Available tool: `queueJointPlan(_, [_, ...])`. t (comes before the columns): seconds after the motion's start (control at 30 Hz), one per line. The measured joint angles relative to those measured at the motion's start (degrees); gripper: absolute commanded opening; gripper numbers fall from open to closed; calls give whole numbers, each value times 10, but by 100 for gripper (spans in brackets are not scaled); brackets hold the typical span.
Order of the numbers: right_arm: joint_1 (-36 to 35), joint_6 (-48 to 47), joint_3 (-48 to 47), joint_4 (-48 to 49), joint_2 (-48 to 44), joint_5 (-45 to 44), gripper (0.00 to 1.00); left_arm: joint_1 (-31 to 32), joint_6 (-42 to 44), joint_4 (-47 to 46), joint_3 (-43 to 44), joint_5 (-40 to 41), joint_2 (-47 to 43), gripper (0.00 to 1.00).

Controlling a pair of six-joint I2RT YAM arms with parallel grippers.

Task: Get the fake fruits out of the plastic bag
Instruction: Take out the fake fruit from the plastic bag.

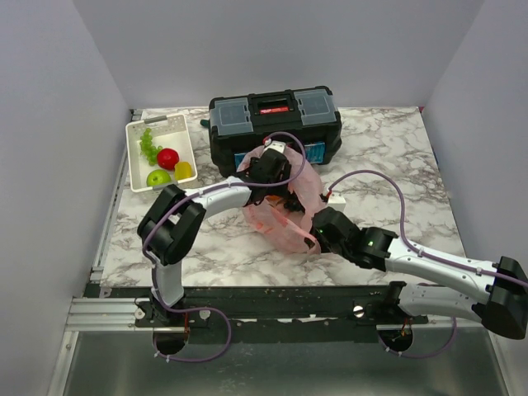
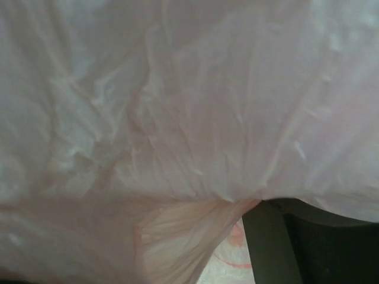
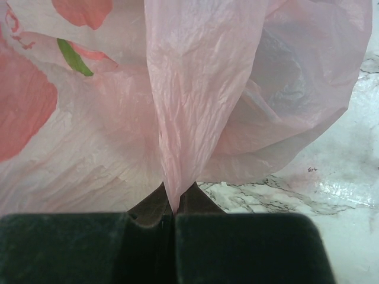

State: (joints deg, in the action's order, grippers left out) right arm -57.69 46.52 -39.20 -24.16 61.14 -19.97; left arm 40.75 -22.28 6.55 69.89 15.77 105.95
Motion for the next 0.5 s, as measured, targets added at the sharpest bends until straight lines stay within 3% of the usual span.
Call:
queueJointPlan(0.2, [0, 0, 0, 0, -1, 3, 1, -9, -3, 22, 40, -10, 45, 70])
queueJointPlan(0.5, [0, 0, 0, 0, -1, 3, 1, -8, -14, 99, 139, -30, 94, 73])
